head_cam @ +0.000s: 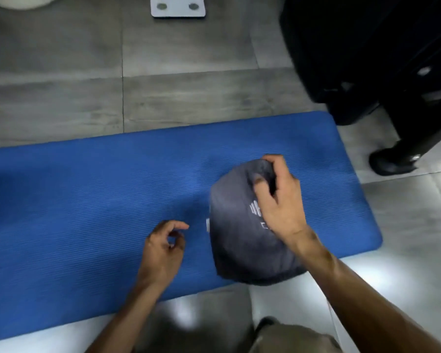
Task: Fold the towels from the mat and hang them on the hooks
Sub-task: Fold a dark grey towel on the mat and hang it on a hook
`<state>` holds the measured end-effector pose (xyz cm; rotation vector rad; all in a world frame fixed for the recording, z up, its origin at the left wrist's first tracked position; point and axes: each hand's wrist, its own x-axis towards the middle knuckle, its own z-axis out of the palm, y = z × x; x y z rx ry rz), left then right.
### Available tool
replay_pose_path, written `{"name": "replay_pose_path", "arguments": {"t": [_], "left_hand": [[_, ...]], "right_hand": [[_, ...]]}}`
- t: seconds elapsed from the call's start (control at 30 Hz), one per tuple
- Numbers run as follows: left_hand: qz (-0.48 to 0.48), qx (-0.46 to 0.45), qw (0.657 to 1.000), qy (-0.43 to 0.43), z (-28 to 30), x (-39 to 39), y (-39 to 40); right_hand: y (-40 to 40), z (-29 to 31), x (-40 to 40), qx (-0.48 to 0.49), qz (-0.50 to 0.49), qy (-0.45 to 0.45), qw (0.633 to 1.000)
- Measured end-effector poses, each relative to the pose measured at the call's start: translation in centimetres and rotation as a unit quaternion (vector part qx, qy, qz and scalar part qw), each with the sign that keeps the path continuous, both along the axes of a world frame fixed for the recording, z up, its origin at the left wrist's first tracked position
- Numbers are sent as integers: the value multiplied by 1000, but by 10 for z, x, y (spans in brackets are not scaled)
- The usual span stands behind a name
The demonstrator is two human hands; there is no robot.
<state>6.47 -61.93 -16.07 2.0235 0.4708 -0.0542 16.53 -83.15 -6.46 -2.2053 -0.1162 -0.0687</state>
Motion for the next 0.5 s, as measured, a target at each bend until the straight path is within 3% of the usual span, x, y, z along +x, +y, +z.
{"name": "replay_pose_path", "arguments": {"t": [0.1, 0.17, 0.4, 0.5], "left_hand": [[-9, 4, 1000, -3, 84, -3, 2], [-13, 2, 1000, -6, 149, -4, 3], [-1, -16, 1000, -4, 367, -12, 17], [13, -38, 999, 6, 456, -9, 25]], "right_hand": [[12, 78, -2, -40, 36, 72, 996], [16, 131, -4, -77, 69, 69, 992], [13, 342, -10, -60, 63, 104, 991], [22, 423, -20, -104, 60, 52, 991]]}}
